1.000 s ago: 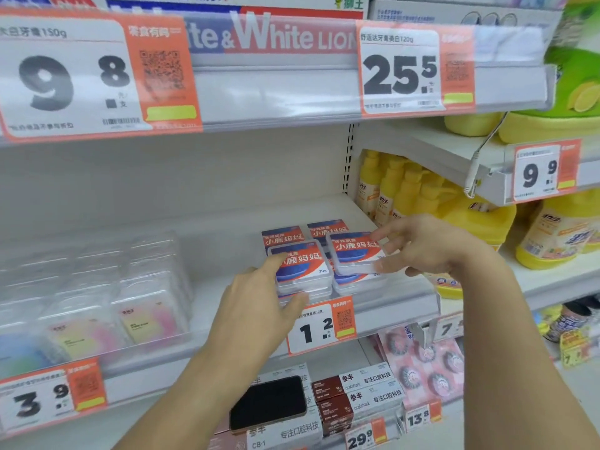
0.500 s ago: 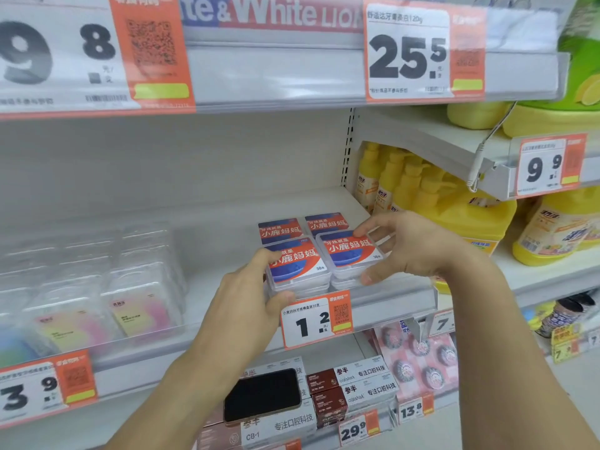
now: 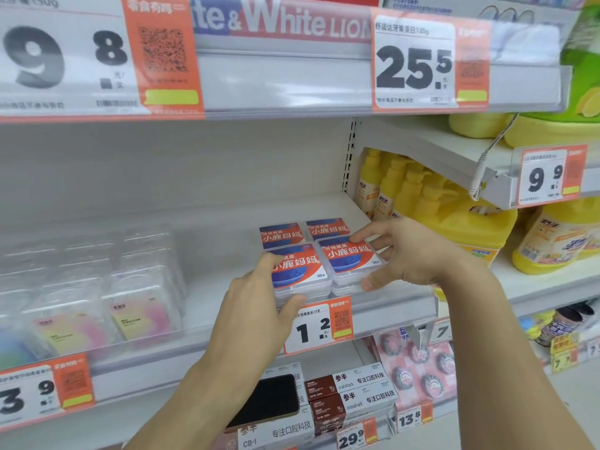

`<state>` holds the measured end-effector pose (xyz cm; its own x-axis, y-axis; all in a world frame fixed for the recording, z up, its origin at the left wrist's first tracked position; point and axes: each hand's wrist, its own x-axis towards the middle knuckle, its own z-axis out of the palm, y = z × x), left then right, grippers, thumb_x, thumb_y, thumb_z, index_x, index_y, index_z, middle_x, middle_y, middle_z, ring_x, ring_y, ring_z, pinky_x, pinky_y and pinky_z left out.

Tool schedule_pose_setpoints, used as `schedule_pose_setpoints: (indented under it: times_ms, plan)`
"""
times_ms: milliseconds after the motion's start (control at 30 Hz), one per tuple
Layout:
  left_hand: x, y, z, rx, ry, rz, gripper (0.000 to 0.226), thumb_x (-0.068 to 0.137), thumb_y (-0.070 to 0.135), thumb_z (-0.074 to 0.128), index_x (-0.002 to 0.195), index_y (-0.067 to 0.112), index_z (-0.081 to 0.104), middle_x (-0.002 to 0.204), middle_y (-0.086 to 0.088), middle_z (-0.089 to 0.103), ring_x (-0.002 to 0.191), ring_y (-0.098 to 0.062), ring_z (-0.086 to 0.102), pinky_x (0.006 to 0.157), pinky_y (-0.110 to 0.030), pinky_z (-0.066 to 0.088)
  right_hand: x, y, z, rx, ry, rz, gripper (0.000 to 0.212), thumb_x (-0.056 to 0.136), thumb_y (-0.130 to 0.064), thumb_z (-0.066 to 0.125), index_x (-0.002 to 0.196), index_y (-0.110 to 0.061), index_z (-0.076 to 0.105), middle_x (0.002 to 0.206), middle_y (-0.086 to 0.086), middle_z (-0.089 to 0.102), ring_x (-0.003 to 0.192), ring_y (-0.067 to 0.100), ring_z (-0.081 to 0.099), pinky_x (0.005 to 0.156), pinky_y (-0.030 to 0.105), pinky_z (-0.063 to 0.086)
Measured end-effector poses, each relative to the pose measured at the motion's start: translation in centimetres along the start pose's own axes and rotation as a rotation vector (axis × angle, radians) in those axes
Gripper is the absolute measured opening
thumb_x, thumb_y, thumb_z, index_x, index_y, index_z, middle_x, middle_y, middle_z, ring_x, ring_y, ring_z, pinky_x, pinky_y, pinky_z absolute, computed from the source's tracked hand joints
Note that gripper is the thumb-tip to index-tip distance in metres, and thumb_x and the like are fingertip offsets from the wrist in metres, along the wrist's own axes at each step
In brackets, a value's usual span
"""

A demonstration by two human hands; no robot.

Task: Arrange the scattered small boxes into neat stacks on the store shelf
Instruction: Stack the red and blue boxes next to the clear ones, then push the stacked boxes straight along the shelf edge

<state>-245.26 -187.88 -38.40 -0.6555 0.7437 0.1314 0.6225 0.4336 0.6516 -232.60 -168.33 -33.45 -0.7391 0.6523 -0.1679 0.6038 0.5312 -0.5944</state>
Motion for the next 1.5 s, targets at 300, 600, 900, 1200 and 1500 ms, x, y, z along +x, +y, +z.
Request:
schedule_pose_setpoints:
  times_ms: [300,600,900,1200,1500]
  plan:
    - [0.0,-0.2,0.3,-0.011,0.028,-0.018,0.066,0.082,0.041,0.071,0.135,0.041,0.033,0.126,0.016,0.059,0.094,0.002,0.045,0.079,-0.022,0.054,-0.1,-1.5,-0.2,-0.119,-0.033,0.073,0.086,0.055,-0.013,0.095,0.128,-0.033,0.053,0.116,0.001,0.065,0.104,0.022,0.063,0.091,0.04,0.055]
    - [-0.5,-0.5,-0.5,-0.067,0.028,0.094,0.084,0.08,0.045,0.072,0.144,0.045,0.018,0.129,0.024,0.048,0.108,0.004,0.048,0.089,-0.016,0.045,-0.6,-5.2,-0.9,-0.042,0.23,-0.154,0.092,0.059,-0.064,0.079,0.138,-0.032,0.046,0.125,-0.007,0.061,0.111,0.01,0.061,0.096,0.034,0.052]
    - [-2.8,-3.7,-10.0,0.037,0.29,0.294,0.02,0.085,0.035,0.061,0.103,0.027,0.064,0.103,0.018,0.059,0.091,-0.001,0.053,0.077,-0.013,0.035,1.1,-16.3,10.6,0.347,0.298,-0.403,0.024,0.09,-0.032,0.065,0.109,-0.018,0.069,0.104,-0.004,0.071,0.095,0.008,0.066,0.09,0.028,0.051]
    - [-1.9,-11.2,-19.3,0.336,0.154,0.223,0.054,0.081,0.056,0.049,0.124,0.025,0.057,0.126,0.006,0.056,0.125,-0.013,0.042,0.101,-0.019,0.029,2.5,-20.7,15.8,0.844,-0.178,-0.102,0.061,0.096,-0.051,0.048,0.151,-0.036,0.028,0.156,-0.013,0.032,0.142,0.012,0.032,0.116,0.036,0.026]
    - [-1.0,-14.9,-19.5,0.532,-0.122,0.139,0.094,0.073,0.081,0.008,0.151,0.032,0.022,0.16,-0.004,0.02,0.149,-0.022,0.01,0.12,-0.046,0.008,1.8,-21.0,17.9,0.723,-0.135,-0.059,0.066,0.098,-0.042,0.049,0.155,-0.034,0.016,0.159,-0.007,0.026,0.146,0.015,0.027,0.099,0.026,0.025]
